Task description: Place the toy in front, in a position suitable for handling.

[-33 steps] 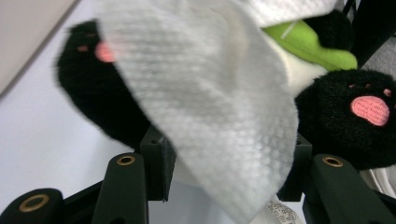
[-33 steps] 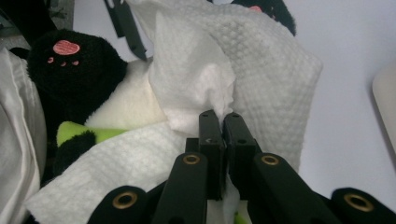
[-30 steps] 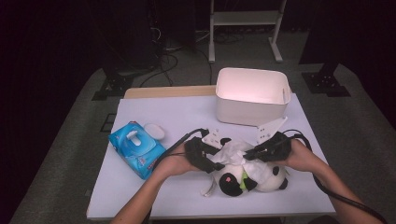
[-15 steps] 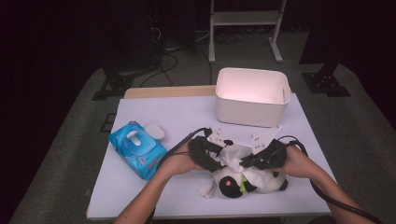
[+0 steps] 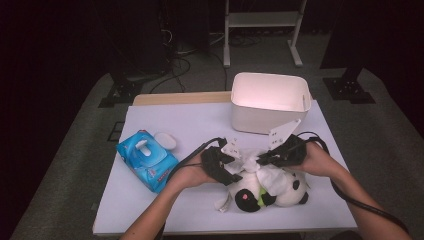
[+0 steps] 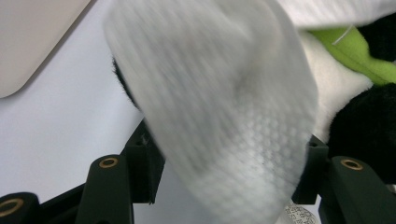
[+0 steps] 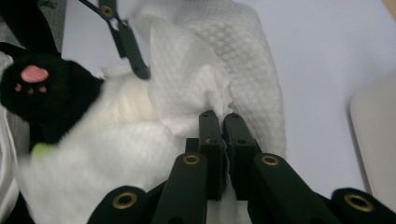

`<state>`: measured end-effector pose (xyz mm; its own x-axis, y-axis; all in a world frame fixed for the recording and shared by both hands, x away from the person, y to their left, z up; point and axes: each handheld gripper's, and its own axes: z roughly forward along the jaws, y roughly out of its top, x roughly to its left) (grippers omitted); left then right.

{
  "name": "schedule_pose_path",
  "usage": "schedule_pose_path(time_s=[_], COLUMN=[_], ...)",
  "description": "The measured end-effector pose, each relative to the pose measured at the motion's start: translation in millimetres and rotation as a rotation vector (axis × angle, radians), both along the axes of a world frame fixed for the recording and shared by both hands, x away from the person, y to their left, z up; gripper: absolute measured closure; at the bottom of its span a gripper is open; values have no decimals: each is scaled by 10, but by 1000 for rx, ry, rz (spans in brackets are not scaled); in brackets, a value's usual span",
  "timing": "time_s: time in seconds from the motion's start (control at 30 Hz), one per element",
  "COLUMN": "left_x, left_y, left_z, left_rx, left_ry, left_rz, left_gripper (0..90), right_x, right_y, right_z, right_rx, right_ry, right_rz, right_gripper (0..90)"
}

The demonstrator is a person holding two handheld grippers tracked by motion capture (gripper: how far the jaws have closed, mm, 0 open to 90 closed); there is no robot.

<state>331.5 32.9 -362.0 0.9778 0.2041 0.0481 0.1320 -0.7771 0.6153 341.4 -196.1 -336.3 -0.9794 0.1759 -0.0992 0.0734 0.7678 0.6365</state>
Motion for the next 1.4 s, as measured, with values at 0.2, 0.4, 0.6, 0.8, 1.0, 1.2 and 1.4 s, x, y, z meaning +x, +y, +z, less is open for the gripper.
schedule_pose_path(time_s=[0.2,0.4,0.6,0.8,1.0,1.2,1.4], left_x=[20,40,64,27,66,120,89], left_y=[-5,-35,-57,-81,-104,-48,60], left_z=[-2,43,58,108,160,278,181], left_rx=[-10,-28,-43,-62,-61,-85,-92], left_ry=[5,-4,2,-30,-53,-93,-75], left_rz=[11,24,19,-27,-45,-18,11], left_gripper=[397,422,426,558,619,633,544], right_x=[72,5,-144,-239,-285,-253,-254], right_y=[-310,-421,-400,-410,-407,-356,-244], right_z=[-45,-152,-174,-207,-195,-143,-159], right_rx=[-51,24,41,57,67,97,84], right_ry=[49,121,127,111,92,61,42], right_rz=[-61,-59,-47,-55,-49,-30,-21], right_gripper=[868,872,876,877,876,875,873])
